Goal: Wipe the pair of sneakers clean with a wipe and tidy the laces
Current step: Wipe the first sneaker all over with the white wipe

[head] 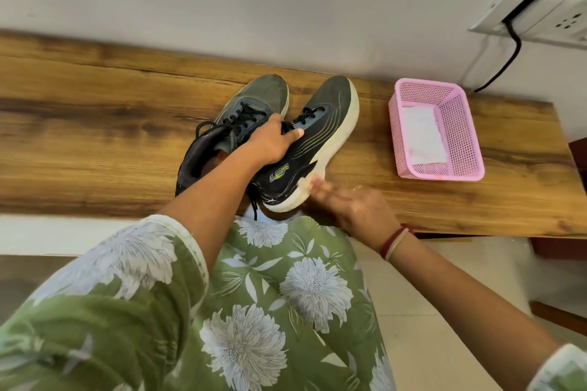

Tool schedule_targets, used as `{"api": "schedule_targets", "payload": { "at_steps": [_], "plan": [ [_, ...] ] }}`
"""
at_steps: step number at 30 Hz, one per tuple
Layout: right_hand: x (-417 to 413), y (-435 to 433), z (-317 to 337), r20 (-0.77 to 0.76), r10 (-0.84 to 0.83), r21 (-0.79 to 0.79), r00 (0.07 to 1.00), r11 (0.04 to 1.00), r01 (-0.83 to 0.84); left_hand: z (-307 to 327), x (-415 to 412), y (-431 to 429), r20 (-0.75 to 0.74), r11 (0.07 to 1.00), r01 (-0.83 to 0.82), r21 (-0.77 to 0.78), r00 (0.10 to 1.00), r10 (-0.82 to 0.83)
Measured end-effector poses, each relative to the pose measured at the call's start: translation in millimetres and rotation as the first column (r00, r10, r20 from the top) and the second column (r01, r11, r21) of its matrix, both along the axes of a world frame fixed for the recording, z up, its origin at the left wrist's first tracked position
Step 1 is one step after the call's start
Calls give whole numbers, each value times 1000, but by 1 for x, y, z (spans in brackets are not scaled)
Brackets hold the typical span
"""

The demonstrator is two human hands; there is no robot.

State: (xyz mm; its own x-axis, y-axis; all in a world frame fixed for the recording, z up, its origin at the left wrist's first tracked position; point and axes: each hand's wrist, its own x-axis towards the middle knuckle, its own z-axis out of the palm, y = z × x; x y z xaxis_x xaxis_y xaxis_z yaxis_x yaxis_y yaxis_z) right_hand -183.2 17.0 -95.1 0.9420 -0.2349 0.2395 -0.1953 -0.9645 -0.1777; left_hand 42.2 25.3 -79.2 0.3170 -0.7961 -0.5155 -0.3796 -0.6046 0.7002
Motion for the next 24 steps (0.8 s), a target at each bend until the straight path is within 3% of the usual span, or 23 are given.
{"api": "schedule_targets", "payload": {
  "at_steps": [3,8,14,20,24],
  "plan": [
    [-1,9,8,-113,197,-83,974,975,-207,-1,0,0,2,1000,-6,0,1000,6],
    [0,-28,3,-58,-88,-46,994,995,86,1,-1,1,7,1000,-7,-3,1000,7],
    [-9,4,1,-164,213,-151,963,960,-238,1,-1,1,12,1000,-1,-3,1000,1],
    [-2,-11,-2,-65,-142,-83,988,987,136,2,-2,2,9,1000,-4,-12,1000,4],
    [-7,7,-2,-110,34,-28,993,999,-37,1,-2,2,24,1000,3,-12,1000,-3]
  ]
}}
